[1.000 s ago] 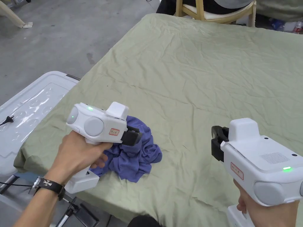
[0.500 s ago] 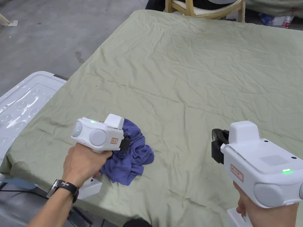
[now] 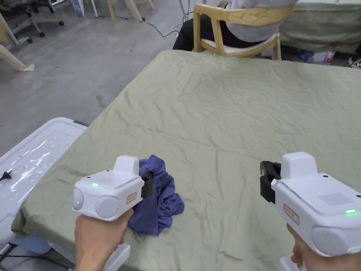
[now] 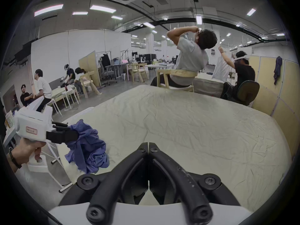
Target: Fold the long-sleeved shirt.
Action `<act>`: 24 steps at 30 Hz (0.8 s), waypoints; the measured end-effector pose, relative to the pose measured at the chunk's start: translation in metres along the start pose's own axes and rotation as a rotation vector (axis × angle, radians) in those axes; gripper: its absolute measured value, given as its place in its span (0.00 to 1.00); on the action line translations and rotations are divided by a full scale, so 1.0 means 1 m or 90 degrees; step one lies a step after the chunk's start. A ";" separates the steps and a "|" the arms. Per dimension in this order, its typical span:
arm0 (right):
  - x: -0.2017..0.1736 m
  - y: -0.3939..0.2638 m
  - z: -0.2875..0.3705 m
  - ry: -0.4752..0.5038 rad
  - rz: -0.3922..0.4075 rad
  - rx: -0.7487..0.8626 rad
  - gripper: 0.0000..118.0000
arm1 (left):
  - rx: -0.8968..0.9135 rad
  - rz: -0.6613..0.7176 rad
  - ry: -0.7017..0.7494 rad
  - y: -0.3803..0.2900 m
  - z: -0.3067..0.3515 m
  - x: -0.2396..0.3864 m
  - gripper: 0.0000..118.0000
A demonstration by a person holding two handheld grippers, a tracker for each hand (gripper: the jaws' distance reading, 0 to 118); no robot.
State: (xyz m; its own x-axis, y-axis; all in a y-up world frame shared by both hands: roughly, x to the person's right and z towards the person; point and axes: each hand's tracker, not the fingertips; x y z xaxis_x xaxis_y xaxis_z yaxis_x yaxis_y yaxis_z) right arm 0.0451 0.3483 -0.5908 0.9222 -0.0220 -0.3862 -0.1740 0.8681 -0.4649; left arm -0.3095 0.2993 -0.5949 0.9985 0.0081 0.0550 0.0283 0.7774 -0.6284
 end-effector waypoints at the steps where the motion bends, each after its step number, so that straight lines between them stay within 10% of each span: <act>1: 0.002 0.001 0.006 -0.002 -0.002 0.007 0.01 | 0.013 -0.023 -0.001 0.007 0.010 0.006 0.14; 24: 0.103 0.001 0.172 -0.170 -0.094 0.154 0.01 | 0.344 -0.140 -0.175 0.217 0.175 0.181 0.14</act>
State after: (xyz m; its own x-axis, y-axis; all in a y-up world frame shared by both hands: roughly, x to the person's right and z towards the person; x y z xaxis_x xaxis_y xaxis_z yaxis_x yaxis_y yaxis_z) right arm 0.1992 0.4322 -0.4941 0.9942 -0.0530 -0.0941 0.0240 0.9579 -0.2862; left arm -0.1312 0.5797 -0.5855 0.9213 -0.0828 0.3800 0.1313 0.9859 -0.1036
